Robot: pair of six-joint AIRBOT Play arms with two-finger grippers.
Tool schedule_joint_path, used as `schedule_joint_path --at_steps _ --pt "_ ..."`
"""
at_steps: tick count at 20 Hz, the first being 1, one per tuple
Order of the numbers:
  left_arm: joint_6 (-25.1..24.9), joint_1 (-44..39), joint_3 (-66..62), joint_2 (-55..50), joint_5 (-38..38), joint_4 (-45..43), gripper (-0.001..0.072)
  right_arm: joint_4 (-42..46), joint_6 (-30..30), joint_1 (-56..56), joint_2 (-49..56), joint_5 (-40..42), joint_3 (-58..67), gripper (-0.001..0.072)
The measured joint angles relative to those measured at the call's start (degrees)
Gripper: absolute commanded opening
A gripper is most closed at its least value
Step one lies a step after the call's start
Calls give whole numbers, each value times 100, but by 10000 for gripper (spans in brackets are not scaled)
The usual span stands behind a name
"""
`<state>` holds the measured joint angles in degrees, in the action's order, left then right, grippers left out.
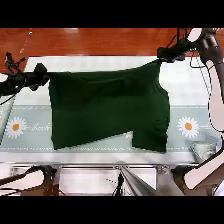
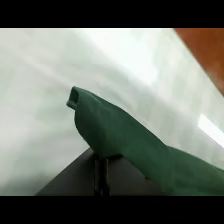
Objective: Fold the shirts.
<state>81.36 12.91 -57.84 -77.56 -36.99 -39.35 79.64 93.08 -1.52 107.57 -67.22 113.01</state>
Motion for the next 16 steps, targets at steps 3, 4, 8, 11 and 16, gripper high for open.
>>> schedule_joint_path --at_steps 3,4,8,11,16 --pt "-140 -76 2 -247 136 131 18 92 221 -2 61 96 0 35" --pt "-164 -98 4 -330 87 153 20 94 258 -4 70 87 2 53" --pt "-227 -107 -15 -553 -516 203 671 -125 164 -4 17 -22 2 403" --pt "-225 258 -243 -498 -1429 -55 638 -74 -363 -4 -295 -356 2 401" --pt "66 1130 -118 142 -3316 -1541 600 837 -887 164 -874 -1517 -2 437"
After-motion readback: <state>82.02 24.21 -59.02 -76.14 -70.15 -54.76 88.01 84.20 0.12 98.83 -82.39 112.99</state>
